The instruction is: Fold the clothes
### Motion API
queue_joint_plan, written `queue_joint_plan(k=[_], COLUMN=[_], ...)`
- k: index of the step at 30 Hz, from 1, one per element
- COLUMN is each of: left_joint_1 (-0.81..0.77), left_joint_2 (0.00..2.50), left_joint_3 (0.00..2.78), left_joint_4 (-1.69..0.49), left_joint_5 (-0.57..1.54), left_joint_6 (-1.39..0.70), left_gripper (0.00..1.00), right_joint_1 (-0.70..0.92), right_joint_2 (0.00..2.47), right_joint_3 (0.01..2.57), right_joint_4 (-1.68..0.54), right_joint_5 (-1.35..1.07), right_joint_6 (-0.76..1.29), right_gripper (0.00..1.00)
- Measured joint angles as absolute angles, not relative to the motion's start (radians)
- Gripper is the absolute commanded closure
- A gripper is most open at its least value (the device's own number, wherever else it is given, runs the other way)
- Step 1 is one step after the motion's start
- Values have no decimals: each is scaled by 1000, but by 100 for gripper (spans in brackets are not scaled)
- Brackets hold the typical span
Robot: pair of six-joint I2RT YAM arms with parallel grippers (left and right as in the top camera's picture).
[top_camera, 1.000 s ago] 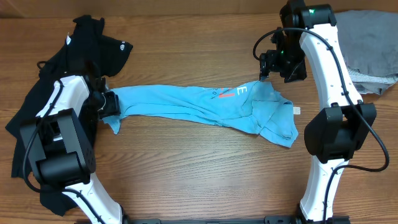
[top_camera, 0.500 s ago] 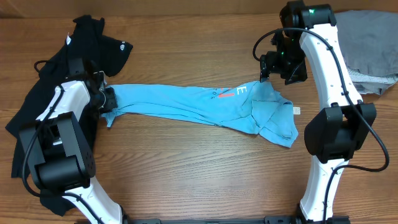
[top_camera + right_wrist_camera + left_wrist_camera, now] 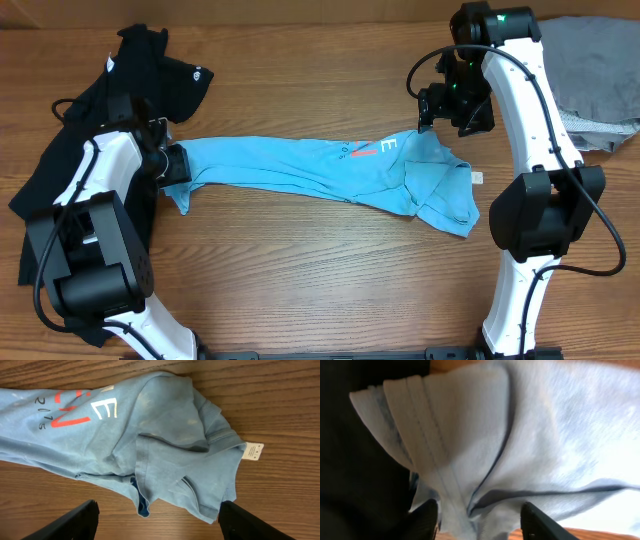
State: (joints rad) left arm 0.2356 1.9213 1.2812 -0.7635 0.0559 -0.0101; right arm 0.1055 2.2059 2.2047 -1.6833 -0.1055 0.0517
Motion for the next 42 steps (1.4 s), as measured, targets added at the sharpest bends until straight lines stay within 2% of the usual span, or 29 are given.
queue_joint_plan(k=[17, 26, 31, 42], left_joint_1=[236, 236, 236, 236], left_joint_2=[1948, 1966, 1966, 1972], left_joint_3=[1281, 1281, 1282, 1431], left_joint_4=[-717, -717, -719, -871], left_joint_5=[-38, -35, -34, -5], left_joint_6=[4, 5, 7, 7], left_gripper=[41, 38, 42, 41], right_joint_1=[106, 106, 107, 106], right_joint_2=[2206, 2206, 2206, 2206], right_joint_3=[2205, 2205, 2205, 2205], right_joint_4=[-1679, -1668, -1664, -1665], right_joint_5=[-123, -123, -124, -124], right_joint_6=[51, 51, 52, 44], right_gripper=[19, 19, 19, 19])
